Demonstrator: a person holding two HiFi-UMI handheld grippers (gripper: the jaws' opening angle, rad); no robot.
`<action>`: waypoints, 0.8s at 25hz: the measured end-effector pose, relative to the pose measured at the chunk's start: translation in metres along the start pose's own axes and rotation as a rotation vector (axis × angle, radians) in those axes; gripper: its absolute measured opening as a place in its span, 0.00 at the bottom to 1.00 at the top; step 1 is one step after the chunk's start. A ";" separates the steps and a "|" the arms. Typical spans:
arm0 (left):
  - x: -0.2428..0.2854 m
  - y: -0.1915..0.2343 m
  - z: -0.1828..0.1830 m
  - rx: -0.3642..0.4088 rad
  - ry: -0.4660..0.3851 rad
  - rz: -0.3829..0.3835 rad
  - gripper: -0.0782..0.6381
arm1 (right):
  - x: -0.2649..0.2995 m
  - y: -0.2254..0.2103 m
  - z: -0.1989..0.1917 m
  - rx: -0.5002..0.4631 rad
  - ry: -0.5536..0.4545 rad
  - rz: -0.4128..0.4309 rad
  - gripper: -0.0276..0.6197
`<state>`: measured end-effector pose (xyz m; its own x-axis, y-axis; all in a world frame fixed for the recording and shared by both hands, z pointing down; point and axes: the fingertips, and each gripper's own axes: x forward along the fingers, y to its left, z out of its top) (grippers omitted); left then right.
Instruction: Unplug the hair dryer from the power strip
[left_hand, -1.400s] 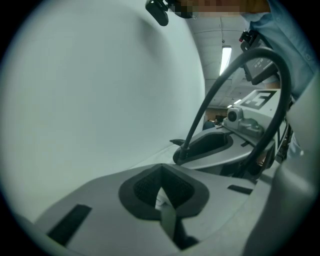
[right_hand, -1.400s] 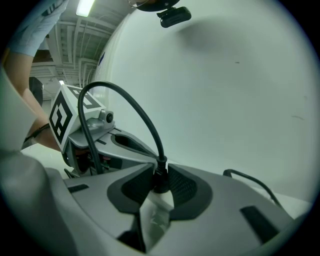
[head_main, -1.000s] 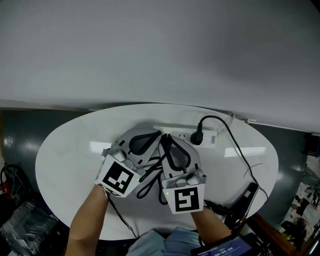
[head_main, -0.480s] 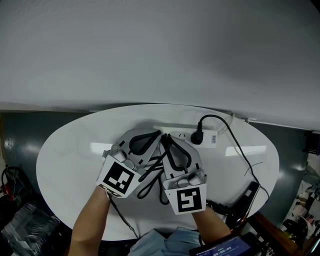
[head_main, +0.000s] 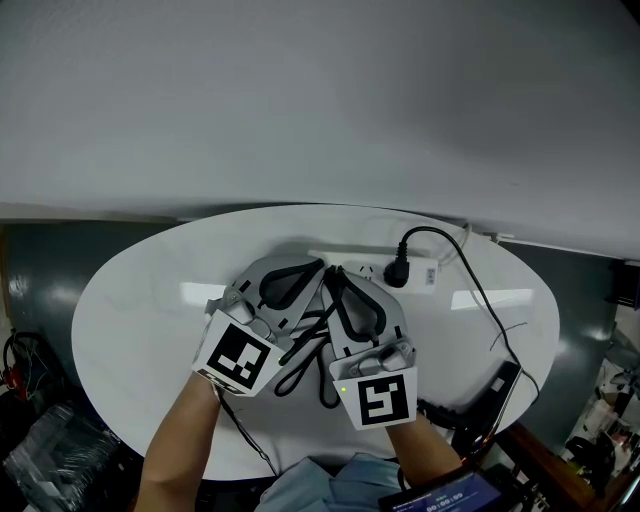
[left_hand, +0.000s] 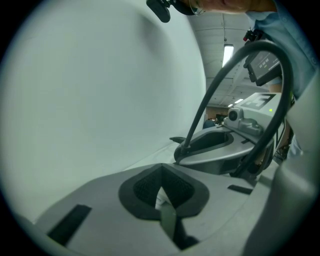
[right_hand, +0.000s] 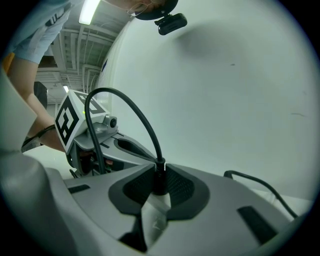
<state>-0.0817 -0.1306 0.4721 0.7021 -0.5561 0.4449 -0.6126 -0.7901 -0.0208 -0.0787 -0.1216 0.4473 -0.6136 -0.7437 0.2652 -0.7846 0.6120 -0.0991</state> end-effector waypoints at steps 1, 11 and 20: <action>0.000 0.000 0.000 0.000 0.002 0.001 0.11 | 0.001 -0.001 0.004 0.029 -0.024 -0.012 0.14; 0.000 -0.002 -0.004 -0.021 0.013 0.004 0.11 | -0.001 -0.001 0.002 0.033 -0.017 -0.001 0.14; 0.001 -0.003 -0.005 0.014 0.021 0.005 0.11 | -0.014 0.020 0.059 -0.093 -0.061 0.072 0.14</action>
<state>-0.0809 -0.1276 0.4766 0.6910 -0.5548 0.4635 -0.6108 -0.7909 -0.0361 -0.0906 -0.1147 0.3848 -0.6742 -0.7104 0.2019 -0.7287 0.6844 -0.0255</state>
